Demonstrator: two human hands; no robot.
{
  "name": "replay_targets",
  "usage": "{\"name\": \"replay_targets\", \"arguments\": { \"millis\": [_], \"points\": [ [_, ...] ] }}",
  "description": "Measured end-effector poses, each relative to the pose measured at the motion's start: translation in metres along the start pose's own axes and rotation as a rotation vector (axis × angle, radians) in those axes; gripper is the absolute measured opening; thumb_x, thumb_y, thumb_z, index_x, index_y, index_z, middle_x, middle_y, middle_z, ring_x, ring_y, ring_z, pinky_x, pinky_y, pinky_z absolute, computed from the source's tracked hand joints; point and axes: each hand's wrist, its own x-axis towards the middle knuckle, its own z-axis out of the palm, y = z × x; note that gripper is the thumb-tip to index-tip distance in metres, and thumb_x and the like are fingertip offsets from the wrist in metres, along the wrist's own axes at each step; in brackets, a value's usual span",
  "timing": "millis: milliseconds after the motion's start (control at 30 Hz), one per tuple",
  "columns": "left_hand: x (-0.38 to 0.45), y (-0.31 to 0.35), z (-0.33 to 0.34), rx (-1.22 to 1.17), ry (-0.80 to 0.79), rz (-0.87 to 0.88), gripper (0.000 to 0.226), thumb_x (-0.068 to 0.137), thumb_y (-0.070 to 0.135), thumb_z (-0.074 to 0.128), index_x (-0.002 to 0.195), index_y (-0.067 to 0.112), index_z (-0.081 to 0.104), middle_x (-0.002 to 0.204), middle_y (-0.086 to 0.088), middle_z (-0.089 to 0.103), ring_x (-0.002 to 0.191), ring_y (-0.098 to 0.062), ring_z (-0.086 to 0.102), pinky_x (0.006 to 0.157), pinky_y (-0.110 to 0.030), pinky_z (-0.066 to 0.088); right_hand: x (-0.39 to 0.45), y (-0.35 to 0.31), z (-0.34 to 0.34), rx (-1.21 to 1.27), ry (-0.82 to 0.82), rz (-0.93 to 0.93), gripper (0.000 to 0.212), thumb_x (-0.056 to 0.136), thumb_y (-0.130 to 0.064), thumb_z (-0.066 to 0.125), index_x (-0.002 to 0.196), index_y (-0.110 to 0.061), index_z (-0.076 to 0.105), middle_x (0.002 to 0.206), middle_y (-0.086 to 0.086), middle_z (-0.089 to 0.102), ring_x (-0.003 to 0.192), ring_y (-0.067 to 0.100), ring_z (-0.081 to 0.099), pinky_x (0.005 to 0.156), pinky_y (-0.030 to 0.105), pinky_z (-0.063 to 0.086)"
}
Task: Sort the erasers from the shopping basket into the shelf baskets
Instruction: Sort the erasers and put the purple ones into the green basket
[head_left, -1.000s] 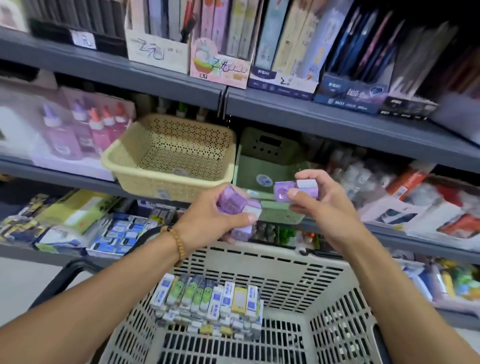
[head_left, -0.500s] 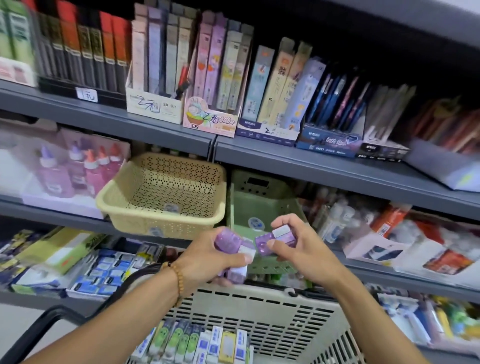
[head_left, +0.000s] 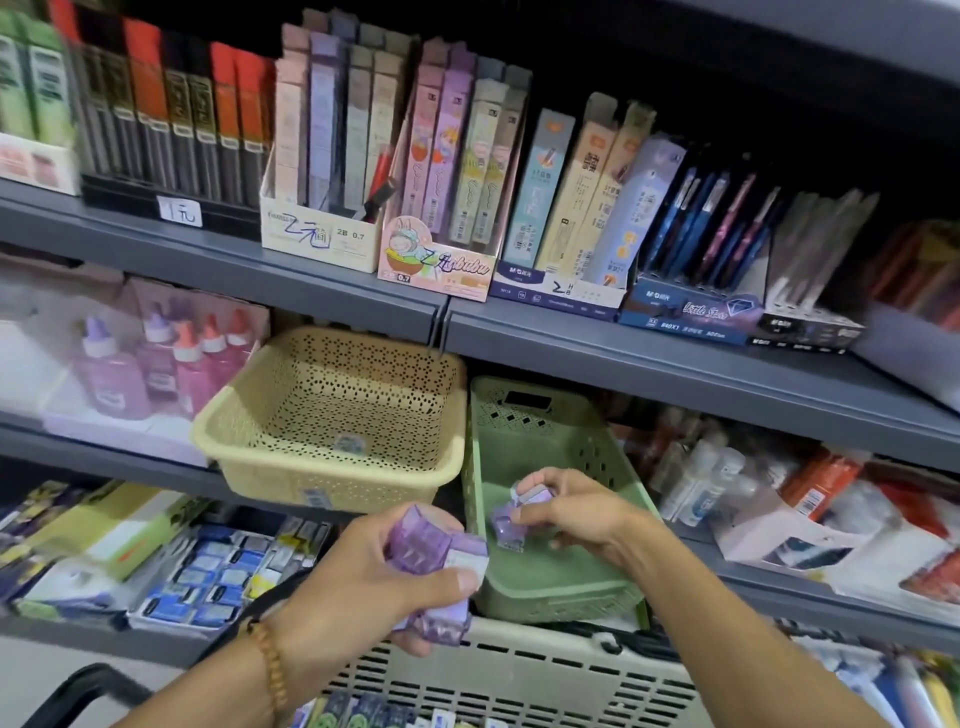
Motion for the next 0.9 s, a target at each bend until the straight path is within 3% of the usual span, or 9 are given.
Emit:
{"name": "replay_targets", "arguments": {
  "millis": [100, 233, 300, 433, 467, 567, 633, 833, 900],
  "points": [
    [0.001, -0.005, -0.007, 0.02, 0.012, -0.003, 0.033, 0.059, 0.025, 0.086, 0.088, 0.024, 0.071, 0.078, -0.009, 0.071, 0.063, -0.022, 0.063, 0.05, -0.029, 0.051, 0.009, 0.004, 0.0, -0.161, -0.065, -0.013, 0.03, 0.087, -0.012, 0.072, 0.111, -0.015, 0.054, 0.098, 0.006, 0.069, 0.07, 0.01, 0.061, 0.049, 0.021, 0.044],
    [0.001, -0.009, -0.007, 0.029, 0.047, 0.0, 0.032, 0.058, 0.025, 0.086, 0.087, 0.026, 0.071, 0.087, -0.014, 0.071, 0.065, -0.02, 0.064, 0.051, -0.028, 0.052, 0.009, 0.008, -0.004, -0.172, 0.035, -0.108, 0.029, 0.082, -0.001, 0.075, 0.103, -0.012, 0.059, 0.082, 0.001, 0.062, 0.063, 0.009, 0.057, 0.053, 0.015, 0.046],
    [0.002, -0.009, -0.003, 0.025, 0.052, -0.005, 0.031, 0.058, 0.025, 0.085, 0.086, 0.028, 0.072, 0.09, -0.014, 0.071, 0.067, -0.018, 0.066, 0.052, -0.028, 0.052, 0.006, 0.012, -0.01, -0.332, 0.072, -0.122, 0.036, 0.08, 0.001, 0.075, 0.108, -0.016, 0.06, 0.083, -0.003, 0.06, 0.066, 0.005, 0.055, 0.06, 0.011, 0.045],
    [0.005, -0.008, 0.005, 0.017, 0.046, 0.008, 0.027, 0.063, 0.022, 0.084, 0.086, 0.027, 0.071, 0.081, -0.006, 0.072, 0.064, -0.015, 0.066, 0.05, -0.027, 0.052, 0.002, 0.018, -0.013, -0.864, 0.042, -0.068, 0.07, 0.084, -0.012, 0.07, 0.146, -0.026, 0.041, 0.123, 0.003, 0.052, 0.114, 0.021, 0.053, 0.096, 0.024, 0.04],
    [0.005, -0.008, 0.006, 0.015, 0.047, 0.011, 0.025, 0.067, 0.018, 0.083, 0.087, 0.024, 0.071, 0.079, -0.006, 0.072, 0.062, -0.015, 0.065, 0.05, -0.027, 0.051, 0.002, 0.019, -0.012, -0.896, 0.041, -0.069, 0.071, 0.083, -0.013, 0.071, 0.146, -0.025, 0.04, 0.121, 0.002, 0.052, 0.113, 0.022, 0.052, 0.096, 0.026, 0.04],
    [0.008, -0.007, 0.009, 0.019, 0.054, 0.003, 0.024, 0.072, 0.013, 0.081, 0.092, 0.02, 0.07, 0.081, -0.006, 0.073, 0.063, -0.015, 0.066, 0.05, -0.026, 0.051, 0.006, 0.018, -0.012, -0.845, 0.086, -0.088, 0.04, 0.075, -0.02, 0.082, 0.106, -0.022, 0.057, 0.087, -0.007, 0.058, 0.082, 0.015, 0.056, 0.069, 0.024, 0.042],
    [0.01, -0.006, 0.01, 0.016, 0.057, 0.001, 0.025, 0.071, 0.014, 0.082, 0.092, 0.022, 0.071, 0.084, -0.006, 0.074, 0.065, -0.015, 0.068, 0.05, -0.026, 0.052, 0.009, 0.017, -0.014, -0.84, 0.098, -0.077, 0.037, 0.071, -0.027, 0.086, 0.092, -0.02, 0.057, 0.082, -0.008, 0.059, 0.075, 0.011, 0.056, 0.067, 0.026, 0.043],
    [0.018, -0.004, 0.011, -0.014, 0.082, 0.004, 0.029, 0.063, 0.02, 0.082, 0.089, 0.025, 0.071, 0.081, -0.001, 0.074, 0.067, -0.014, 0.07, 0.052, -0.028, 0.054, 0.017, 0.018, -0.012, -0.813, 0.028, -0.12, 0.071, 0.069, -0.037, 0.086, 0.131, -0.024, 0.054, 0.118, -0.001, 0.059, 0.104, 0.017, 0.057, 0.095, 0.029, 0.045],
    [0.021, -0.004, 0.01, -0.016, 0.092, -0.004, 0.03, 0.068, 0.015, 0.082, 0.095, 0.021, 0.07, 0.088, -0.006, 0.075, 0.07, -0.018, 0.071, 0.051, -0.028, 0.054, 0.019, 0.018, -0.009, -0.788, 0.034, -0.142, 0.073, 0.069, -0.046, 0.084, 0.132, -0.028, 0.051, 0.12, -0.002, 0.056, 0.109, 0.018, 0.054, 0.098, 0.034, 0.045]
  ]
}}
